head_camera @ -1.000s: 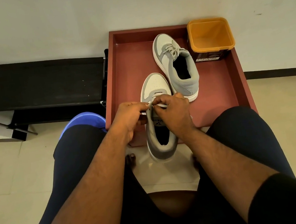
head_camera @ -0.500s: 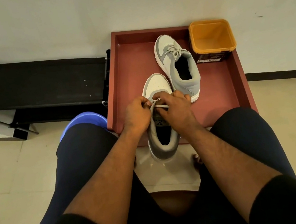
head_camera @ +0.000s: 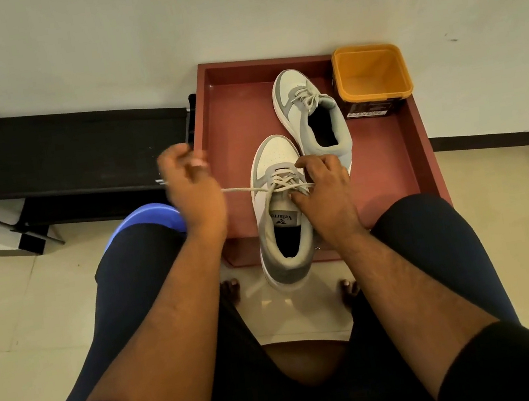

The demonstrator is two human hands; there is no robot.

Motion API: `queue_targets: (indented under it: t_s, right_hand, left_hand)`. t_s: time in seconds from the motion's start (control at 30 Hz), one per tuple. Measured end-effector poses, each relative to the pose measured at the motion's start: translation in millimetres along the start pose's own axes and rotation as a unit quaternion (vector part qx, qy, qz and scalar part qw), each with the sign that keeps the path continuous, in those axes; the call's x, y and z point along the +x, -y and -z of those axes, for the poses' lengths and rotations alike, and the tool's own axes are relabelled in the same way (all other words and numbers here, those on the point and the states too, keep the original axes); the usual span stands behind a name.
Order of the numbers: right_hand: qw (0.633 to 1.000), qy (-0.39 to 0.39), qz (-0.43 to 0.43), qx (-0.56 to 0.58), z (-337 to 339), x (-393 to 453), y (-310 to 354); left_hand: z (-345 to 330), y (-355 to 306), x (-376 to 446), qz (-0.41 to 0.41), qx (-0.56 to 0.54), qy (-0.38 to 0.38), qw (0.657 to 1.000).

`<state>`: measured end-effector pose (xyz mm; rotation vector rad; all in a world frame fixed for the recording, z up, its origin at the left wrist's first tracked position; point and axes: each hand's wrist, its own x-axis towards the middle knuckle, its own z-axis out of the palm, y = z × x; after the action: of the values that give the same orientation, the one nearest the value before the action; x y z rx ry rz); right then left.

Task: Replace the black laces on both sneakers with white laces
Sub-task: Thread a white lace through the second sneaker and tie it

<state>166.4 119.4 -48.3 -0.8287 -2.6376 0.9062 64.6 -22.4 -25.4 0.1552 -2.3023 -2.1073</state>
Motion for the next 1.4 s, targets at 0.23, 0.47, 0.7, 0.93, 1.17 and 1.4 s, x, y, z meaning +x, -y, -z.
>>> queue_targets:
  t_s: [0.23, 0.47, 0.7, 0.93, 1.17, 1.4]
  right_hand:
    - [0.997, 0.003, -0.04, 0.071, 1.9, -2.9, -0.3]
    - [0.996, 0.0, -0.051, 0.075, 5.4, 0.6, -3.1]
    - [0.963, -0.012, -0.098, 0.252, 19.0, -0.7, -1.7]
    - [0.802, 0.18, -0.113, 0.558, 29.5, -21.3, 31.4]
    - [0.852, 0.261, -0.093, 0.444, 19.2, -25.5, 39.6]
    - [0.866, 0.156, -0.17, 0.444, 48.4, -4.9, 14.6]
  left_hand:
    - [-11.6, 11.2, -16.9, -0.029, 0.438, 0.276, 0.855]
    - [19.2, -2.6, 8.4, 0.038, 0.262, 0.085, 0.961]
    - [14.2, -36.8, -11.8, 0.214, -0.178, 0.352, 0.894]
    - [10.0, -37.7, -17.9, 0.147, -0.255, 0.399, 0.869]
    - [8.1, -34.4, -14.5, 0.108, -0.234, 0.326, 0.909]
    - [5.1, -13.0, -4.8, -0.003, 0.158, 0.191, 0.969]
